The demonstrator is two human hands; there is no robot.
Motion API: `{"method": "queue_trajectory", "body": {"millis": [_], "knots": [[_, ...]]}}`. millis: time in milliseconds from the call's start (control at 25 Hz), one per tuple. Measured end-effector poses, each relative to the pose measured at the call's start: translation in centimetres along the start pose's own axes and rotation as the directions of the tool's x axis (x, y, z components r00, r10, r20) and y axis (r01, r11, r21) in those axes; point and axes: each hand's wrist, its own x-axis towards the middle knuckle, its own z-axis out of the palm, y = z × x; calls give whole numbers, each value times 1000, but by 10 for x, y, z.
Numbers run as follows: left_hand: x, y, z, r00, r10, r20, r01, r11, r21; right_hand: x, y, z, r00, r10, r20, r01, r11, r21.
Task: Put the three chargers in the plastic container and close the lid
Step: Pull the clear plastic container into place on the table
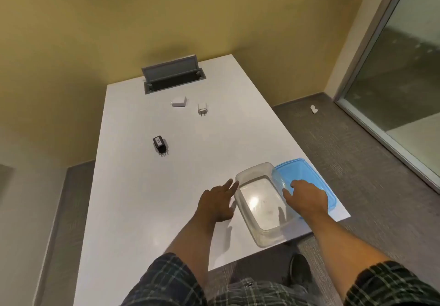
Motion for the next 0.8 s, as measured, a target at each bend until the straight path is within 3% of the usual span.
{"method": "queue_trajectory", "body": {"millis": [280, 480, 640, 800], "knots": [[4, 4, 6, 992, -31, 124, 29, 999, 23, -5, -6, -8, 995, 33, 89, -34, 999, 9], [6, -1, 11, 995, -59, 84, 62, 998, -32, -5, -14, -9, 996, 40, 85, -49, 993, 105], [6, -11, 6, 981, -193, -29, 183, 961, -206, 1, -29, -11, 997, -57, 58, 50, 993, 107], [-1, -31, 7, 938, -345, 19, 322, 852, -412, 10, -56, -12, 974, -214, 78, 209, 976, 67]]}}
